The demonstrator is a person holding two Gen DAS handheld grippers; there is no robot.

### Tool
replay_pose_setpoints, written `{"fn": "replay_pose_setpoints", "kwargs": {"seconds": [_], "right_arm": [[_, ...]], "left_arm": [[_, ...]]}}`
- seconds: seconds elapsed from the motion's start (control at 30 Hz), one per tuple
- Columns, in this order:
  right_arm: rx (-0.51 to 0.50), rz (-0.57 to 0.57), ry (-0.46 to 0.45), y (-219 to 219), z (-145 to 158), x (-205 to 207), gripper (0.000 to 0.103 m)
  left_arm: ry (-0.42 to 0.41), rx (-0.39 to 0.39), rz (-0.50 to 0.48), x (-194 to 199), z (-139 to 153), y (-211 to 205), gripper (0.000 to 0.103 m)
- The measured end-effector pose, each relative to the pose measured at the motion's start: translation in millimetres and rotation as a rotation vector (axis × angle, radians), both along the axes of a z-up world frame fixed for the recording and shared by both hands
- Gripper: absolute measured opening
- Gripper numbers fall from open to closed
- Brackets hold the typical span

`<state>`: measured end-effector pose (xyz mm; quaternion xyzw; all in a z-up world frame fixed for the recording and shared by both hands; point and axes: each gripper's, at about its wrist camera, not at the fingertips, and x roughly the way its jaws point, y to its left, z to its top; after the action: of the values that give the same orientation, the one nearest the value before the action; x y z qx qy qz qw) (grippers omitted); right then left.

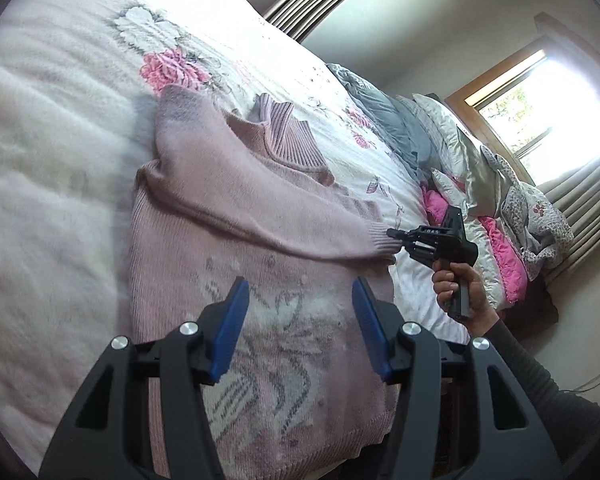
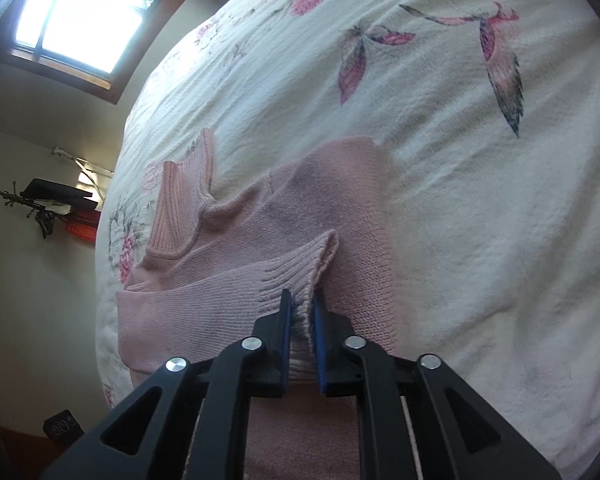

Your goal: Fold small clothes

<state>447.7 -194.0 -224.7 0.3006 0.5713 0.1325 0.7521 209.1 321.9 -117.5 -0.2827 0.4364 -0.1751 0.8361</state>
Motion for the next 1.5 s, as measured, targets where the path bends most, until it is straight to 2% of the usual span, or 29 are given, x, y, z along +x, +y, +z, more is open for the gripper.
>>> {"fn": "replay_pose_setpoints", "kwargs": {"seconds": [0.07, 0.13, 0.27, 0.33, 0.37, 0.47, 0.5, 0.63, 0.7, 0.77, 0.83, 0.9, 0.97, 1.0, 1.03, 1.07, 1.2, 1.27, 1.33, 1.43, 1.5], "right_arm": [[0.037, -0.043, 0.015, -11.3, -8.2, -0.4, 0.036], [0.084, -0.072, 0.019, -18.2, -12.3, 0.9, 0.036], [0.108, -0.055, 0.03, -13.6, -16.7, 9.3, 0.036], [0.085, -0.034, 0.021, -6.4, -16.2, 13.1, 0.023], [0.058, -0.022, -0.004, -2.7, -12.2, 14.0, 0.006], [-0.034, -0.031, -0.107, 2.8, 5.6, 7.4, 0.006], [-0.045, -0.035, -0.113, 2.3, 5.6, 6.1, 0.006], [-0.098, -0.012, -0.073, 6.3, -12.4, 4.2, 0.007], [-0.105, -0.013, -0.081, 3.9, -9.5, 0.7, 0.014], [-0.106, -0.034, -0.148, -0.2, 9.8, -12.2, 0.017], [-0.078, -0.008, -0.202, 1.7, 26.1, -27.8, 0.021], [-0.081, 0.05, -0.192, 9.1, 24.2, -36.8, 0.023], [-0.113, 0.088, -0.127, 12.2, 6.5, -35.6, 0.02], [-0.147, 0.093, -0.096, 11.0, -2.3, -32.4, 0.014], [-0.164, 0.094, -0.082, 10.4, -6.1, -28.6, 0.011], [-0.164, 0.087, -0.076, 8.5, -2.8, -24.3, 0.014], [-0.093, 0.13, -0.173, 25.9, 39.3, 5.6, 0.023], [-0.034, 0.147, -0.186, 43.3, 51.8, 37.5, 0.027], [0.029, 0.163, -0.185, 66.6, 55.0, 76.0, 0.033], [0.061, 0.171, -0.169, 99.4, 45.7, 126.8, 0.036], [0.046, 0.178, -0.153, 118.3, 35.6, 154.5, 0.036]], "left_arm": [[-0.006, 0.026, -0.01, 20.2, 5.5, 0.2, 0.053], [-0.008, 0.022, -0.01, 43.2, 9.0, 5.0, 0.053], [0.026, -0.054, 0.022, 93.3, 4.4, 21.0, 0.054], [0.047, -0.066, 0.031, 116.8, -0.6, 24.2, 0.054], [0.06, -0.07, 0.034, 127.8, -3.7, 25.0, 0.054], [0.104, -0.101, 0.04, 154.5, -19.6, 27.0, 0.055], [0.124, -0.098, 0.051, 161.3, -27.2, 28.0, 0.055], [0.195, -0.079, 0.093, 176.1, -59.7, 35.5, 0.054], [0.199, -0.104, 0.11, 176.6, -62.8, 39.9, 0.053], [0.154, -0.143, 0.098, 170.6, -51.5, 42.6, 0.053], [0.09, -0.181, 0.063, 161.6, -37.3, 41.7, 0.055], [0.076, -0.197, 0.032, 155.8, -35.9, 39.1, 0.056], [0.143, -0.112, 0.023, 159.6, -50.7, 36.3, 0.057], [0.189, -0.06, 0.027, 163.2, -61.0, 36.1, 0.05], [0.21, -0.048, 0.021, 166.2, -65.7, 36.5, 0.048], [0.212, -0.045, 0.012, 169.8, -63.0, 35.7, 0.048], [0.086, 0.001, -0.073, 205.5, -21.5, 23.0, 0.054], [0.077, 0.012, -0.105, 242.1, -12.3, 13.6, 0.058], [0.098, 0.015, -0.134, 282.9, -15.5, 4.5, 0.067], [0.158, 0.022, -0.134, 339.9, -34.3, -7.1, 0.067], [0.192, 0.038, -0.14, 368.9, -49.6, -15.4, 0.07]]}}
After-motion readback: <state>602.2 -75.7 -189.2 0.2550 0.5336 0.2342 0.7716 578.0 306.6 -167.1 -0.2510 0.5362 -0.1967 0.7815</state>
